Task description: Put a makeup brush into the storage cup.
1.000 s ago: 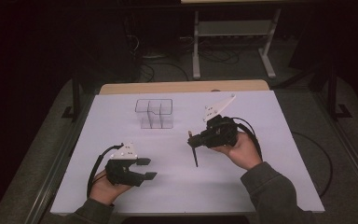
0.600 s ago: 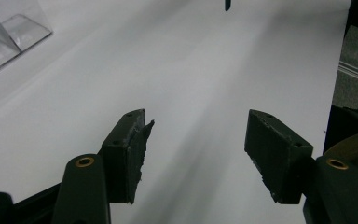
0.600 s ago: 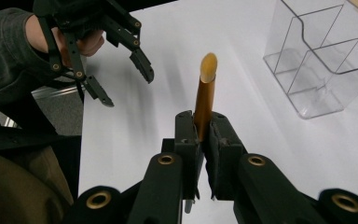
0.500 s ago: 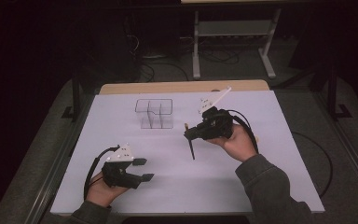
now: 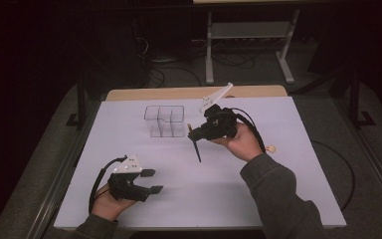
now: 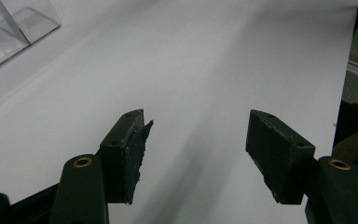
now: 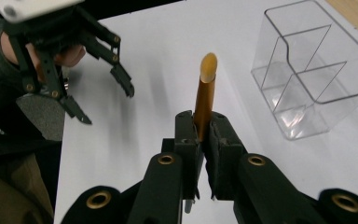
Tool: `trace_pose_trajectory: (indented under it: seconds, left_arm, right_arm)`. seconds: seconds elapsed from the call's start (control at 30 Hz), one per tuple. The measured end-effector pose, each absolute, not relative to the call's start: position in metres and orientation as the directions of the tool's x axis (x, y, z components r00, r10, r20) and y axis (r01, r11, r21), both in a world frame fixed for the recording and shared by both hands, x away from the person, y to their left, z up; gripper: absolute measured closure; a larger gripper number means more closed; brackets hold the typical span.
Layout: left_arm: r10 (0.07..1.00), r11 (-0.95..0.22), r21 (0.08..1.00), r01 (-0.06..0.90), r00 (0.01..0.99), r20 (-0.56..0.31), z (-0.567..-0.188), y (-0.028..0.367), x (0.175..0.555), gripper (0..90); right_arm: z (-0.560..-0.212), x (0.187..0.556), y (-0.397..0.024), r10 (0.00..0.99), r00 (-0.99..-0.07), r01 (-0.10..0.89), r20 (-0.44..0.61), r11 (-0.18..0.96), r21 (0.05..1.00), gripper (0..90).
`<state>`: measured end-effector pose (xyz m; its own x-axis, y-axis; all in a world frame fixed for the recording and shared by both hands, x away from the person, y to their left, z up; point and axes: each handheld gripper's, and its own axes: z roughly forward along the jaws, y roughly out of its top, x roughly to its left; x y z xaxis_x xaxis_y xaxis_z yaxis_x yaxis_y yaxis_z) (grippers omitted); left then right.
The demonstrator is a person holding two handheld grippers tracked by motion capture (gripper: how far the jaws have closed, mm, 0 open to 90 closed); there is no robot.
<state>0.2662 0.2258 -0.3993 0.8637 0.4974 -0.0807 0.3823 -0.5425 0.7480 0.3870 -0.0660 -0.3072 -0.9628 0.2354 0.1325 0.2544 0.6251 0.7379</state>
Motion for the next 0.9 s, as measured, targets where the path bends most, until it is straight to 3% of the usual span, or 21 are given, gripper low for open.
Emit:
trace_pose_trajectory:
  seconds: [0.9]
  left_arm:
    - [0.524, -0.532, 0.749, 0.396, 0.848, -0.077, -0.399, 0.237, 0.270, 33.1]
  right_arm:
    - [-0.296, 0.420, -0.040, 0.255, -0.959, 0.262, 0.126, 0.622, 0.738, 82.8]
